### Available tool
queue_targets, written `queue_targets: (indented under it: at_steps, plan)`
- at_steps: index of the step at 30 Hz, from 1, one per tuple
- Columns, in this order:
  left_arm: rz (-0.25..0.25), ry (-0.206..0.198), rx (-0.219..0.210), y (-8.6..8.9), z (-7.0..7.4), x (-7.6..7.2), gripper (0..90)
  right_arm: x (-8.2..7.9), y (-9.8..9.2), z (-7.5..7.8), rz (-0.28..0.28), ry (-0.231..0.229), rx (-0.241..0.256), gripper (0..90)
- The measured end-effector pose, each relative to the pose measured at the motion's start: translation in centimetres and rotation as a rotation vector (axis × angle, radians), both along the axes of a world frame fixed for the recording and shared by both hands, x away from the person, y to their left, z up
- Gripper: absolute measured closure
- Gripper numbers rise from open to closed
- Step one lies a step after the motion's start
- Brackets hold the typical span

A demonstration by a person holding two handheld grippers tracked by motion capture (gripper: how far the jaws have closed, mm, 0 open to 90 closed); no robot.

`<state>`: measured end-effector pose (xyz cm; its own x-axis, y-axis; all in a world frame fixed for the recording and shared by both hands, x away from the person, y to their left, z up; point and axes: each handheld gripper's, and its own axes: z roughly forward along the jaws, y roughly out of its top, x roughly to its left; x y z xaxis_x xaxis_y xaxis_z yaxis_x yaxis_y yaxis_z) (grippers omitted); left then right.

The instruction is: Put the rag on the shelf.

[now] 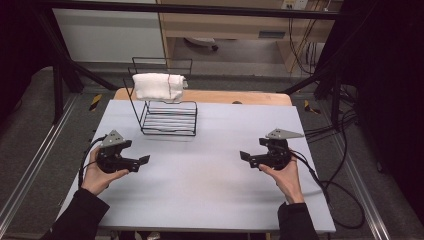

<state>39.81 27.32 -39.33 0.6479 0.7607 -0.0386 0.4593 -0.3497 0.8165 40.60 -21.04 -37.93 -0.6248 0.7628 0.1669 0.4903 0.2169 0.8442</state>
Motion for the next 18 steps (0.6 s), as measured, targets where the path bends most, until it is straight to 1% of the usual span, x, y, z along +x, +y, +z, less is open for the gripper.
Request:
queue_targets:
  at_steps: [1, 4, 6, 11, 13, 15, 18]
  plan:
    - [0.000, 0.004, -0.003, 0.0, -0.3, -0.1, 6.3, -0.3, -0.3, -0.6, 0.002, 0.006, -0.006, 3.7]
    - [-0.008, 0.014, 0.000, 0.0, -1.1, -0.6, 5.5, -0.8, -1.0, -1.8, 0.003, 0.025, -0.011, 2.7]
    - [-0.007, 0.021, 0.010, 0.2, -1.8, -0.8, 5.3, -1.3, -1.6, -2.5, 0.005, 0.030, -0.011, 2.0]
    - [-0.012, 0.031, 0.014, 0.6, -2.8, -1.3, 5.3, -2.3, -2.8, -3.9, -0.002, 0.040, -0.016, 0.5]
    - [-0.018, 0.027, 0.021, 0.7, -3.1, -1.5, 5.3, -2.7, -3.5, -4.5, -0.003, 0.047, -0.013, 0.7]
    - [-0.020, 0.024, 0.016, 0.8, -3.4, -1.7, 5.5, -3.1, -3.9, -5.0, -0.007, 0.064, -0.003, 0.8]
    - [-0.016, 0.023, 0.009, 0.8, -3.8, -1.9, 5.5, -3.6, -4.6, -5.5, -0.018, 0.075, 0.008, 0.9]
